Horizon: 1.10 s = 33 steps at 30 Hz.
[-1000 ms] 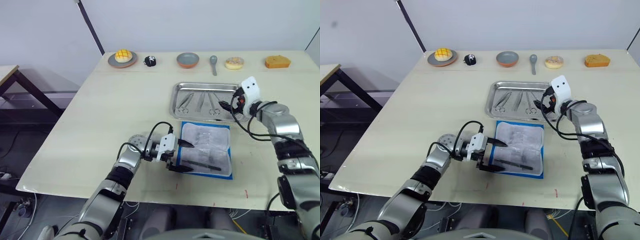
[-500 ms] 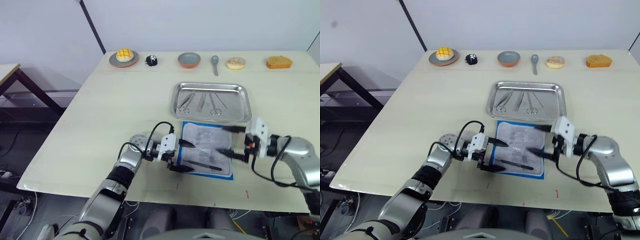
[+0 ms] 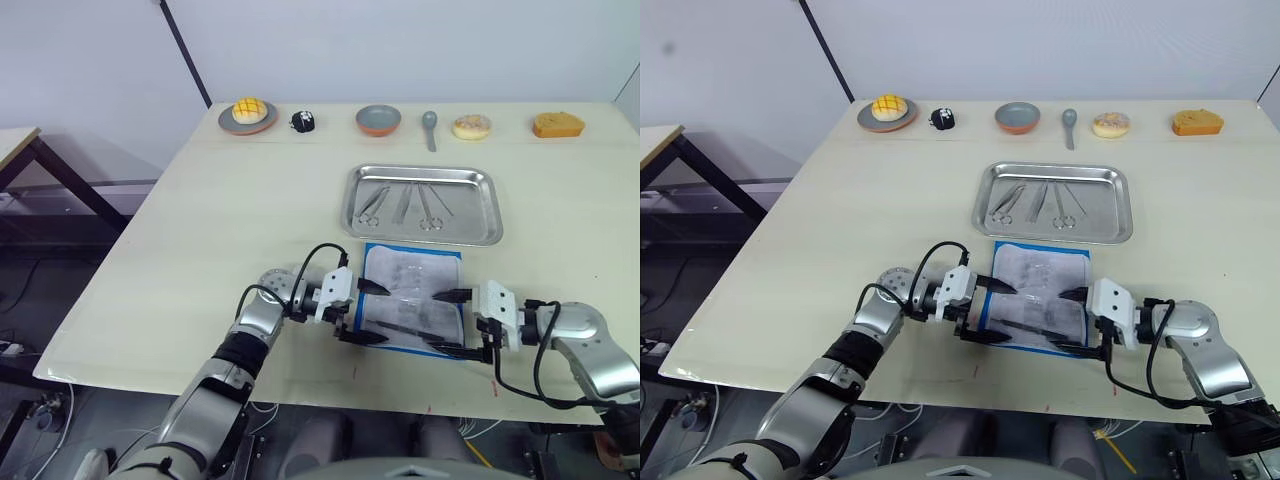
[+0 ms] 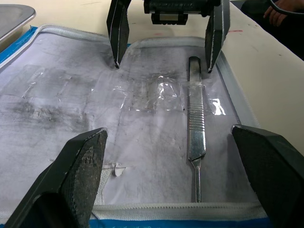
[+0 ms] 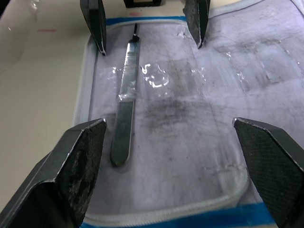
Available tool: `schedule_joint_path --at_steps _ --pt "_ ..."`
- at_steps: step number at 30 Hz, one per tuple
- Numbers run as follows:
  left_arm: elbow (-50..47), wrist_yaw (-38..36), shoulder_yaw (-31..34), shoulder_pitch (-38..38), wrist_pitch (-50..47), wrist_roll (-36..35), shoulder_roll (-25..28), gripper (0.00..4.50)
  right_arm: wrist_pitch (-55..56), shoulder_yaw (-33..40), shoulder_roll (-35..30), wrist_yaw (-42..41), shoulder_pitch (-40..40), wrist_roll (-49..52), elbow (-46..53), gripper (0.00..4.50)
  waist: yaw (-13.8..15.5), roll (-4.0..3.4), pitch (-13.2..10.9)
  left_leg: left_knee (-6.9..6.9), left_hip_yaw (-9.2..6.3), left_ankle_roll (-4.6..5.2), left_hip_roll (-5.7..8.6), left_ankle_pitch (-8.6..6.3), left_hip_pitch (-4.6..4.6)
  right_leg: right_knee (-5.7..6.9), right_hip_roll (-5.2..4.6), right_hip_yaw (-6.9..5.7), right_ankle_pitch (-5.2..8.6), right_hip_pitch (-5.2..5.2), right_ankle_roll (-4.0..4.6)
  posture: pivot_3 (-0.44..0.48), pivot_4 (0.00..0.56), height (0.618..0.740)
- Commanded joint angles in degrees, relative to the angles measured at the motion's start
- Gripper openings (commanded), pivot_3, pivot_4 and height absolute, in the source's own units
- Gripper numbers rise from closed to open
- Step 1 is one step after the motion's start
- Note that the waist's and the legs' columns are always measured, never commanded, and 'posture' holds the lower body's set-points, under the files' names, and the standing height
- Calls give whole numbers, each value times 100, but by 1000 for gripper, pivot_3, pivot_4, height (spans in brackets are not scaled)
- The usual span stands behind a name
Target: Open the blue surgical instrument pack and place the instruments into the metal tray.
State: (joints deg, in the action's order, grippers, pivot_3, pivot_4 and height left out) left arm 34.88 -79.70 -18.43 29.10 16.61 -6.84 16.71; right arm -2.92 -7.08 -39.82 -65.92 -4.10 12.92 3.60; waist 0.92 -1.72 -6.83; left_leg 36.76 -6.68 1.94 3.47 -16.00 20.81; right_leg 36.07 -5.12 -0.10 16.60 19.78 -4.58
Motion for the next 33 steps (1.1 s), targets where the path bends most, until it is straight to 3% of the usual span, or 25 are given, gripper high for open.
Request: schedule_joint_path --at_steps 1,7,8,10,14,17,33 --pt "726 153 -370 -432 -335 518 58 4500 208 -63 -70 13 -25 -200 -185 4473 1 0 0 0 0 0 0 0 0 0 0 0 0 0 0 0 150 740" --pt "715 146 -376 -441 -342 513 51 4500 474 -278 -193 -121 -86 -429 -595 4473 -2 7 4 0 -2 0 0 0 -5 -2 0 -1 0 -6 0 0 150 740" --pt "713 145 -379 -442 -343 514 50 4500 501 -312 -214 -163 -91 -436 -624 3946 -2 8 5 0 -2 0 0 0 -7 -5 0 -1 -1 -9 1 0 150 740" --pt "712 138 -384 -446 -349 512 50 4500 486 -379 -270 -234 -77 -457 -654 3305 -3 13 7 0 -2 0 0 0 -7 -6 0 -1 -1 -10 1 0 150 740" --pt "701 143 -383 -460 -361 512 49 4500 476 -469 -361 -267 -5 -511 -735 1276 -6 40 24 0 -3 0 0 0 -9 -6 0 -1 -1 -12 1 0 150 740" --pt "698 148 -375 -471 -370 512 47 4500 572 -502 -387 -261 -1 -567 -868 70 -6 54 32 0 -4 -1 0 -1 -10 -8 -1 0 -1 -13 1 0 150 740" --pt "712 136 -388 -497 -342 528 38 4500 -82 -316 -712 -233 -87 -259 343 70 3 56 33 -4 -8 -1 0 -1 -8 -12 -24 -3 -1 -14 3 0 150 740"
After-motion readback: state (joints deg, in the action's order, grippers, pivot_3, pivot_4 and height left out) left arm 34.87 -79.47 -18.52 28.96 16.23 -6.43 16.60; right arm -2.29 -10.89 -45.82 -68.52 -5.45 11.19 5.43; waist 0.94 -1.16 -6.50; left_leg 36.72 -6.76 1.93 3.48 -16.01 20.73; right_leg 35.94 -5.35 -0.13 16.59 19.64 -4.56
